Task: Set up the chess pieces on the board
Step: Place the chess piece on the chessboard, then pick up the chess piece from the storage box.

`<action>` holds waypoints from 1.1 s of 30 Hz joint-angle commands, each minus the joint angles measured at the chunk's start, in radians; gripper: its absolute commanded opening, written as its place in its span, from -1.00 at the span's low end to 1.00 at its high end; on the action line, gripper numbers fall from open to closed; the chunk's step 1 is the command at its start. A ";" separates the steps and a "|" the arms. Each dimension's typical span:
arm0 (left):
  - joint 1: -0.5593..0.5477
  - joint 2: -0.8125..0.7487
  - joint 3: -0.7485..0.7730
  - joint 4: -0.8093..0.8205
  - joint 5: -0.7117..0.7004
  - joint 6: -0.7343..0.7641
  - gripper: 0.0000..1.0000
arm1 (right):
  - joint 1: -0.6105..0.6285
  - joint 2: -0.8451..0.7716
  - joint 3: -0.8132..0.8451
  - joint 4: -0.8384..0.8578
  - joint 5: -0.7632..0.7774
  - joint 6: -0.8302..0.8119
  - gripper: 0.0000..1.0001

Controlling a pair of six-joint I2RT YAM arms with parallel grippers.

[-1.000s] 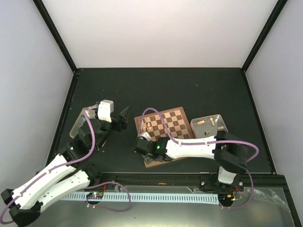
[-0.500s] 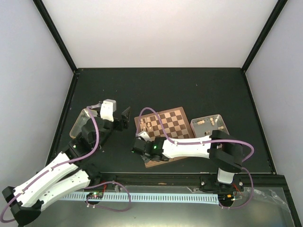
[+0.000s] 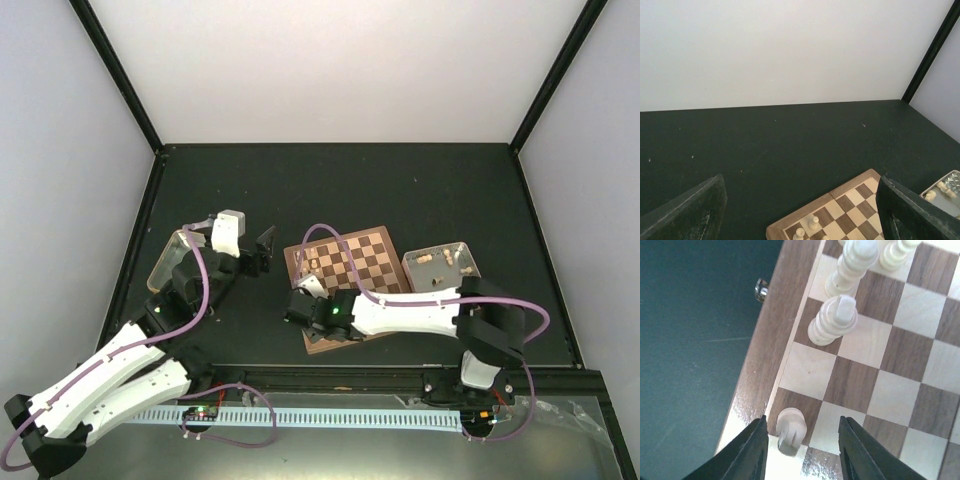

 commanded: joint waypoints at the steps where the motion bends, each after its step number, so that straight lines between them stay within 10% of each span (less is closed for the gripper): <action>1: 0.009 -0.015 0.024 0.003 -0.017 -0.002 0.67 | -0.006 -0.129 -0.024 0.042 0.041 -0.001 -0.16; 9: 0.012 -0.038 0.030 0.001 -0.035 -0.011 0.69 | -0.147 -0.465 -0.152 0.097 0.044 0.050 0.02; 16: 0.018 -0.028 0.025 0.001 -0.001 -0.023 0.69 | -0.522 -0.666 -0.278 0.008 0.010 0.059 0.06; 26: 0.022 0.000 0.012 0.024 0.046 -0.032 0.69 | -1.027 -0.570 -0.412 -0.020 -0.187 -0.029 -0.05; 33: 0.027 0.028 0.010 0.043 0.084 -0.031 0.70 | -1.131 -0.435 -0.472 0.056 -0.268 0.040 -0.16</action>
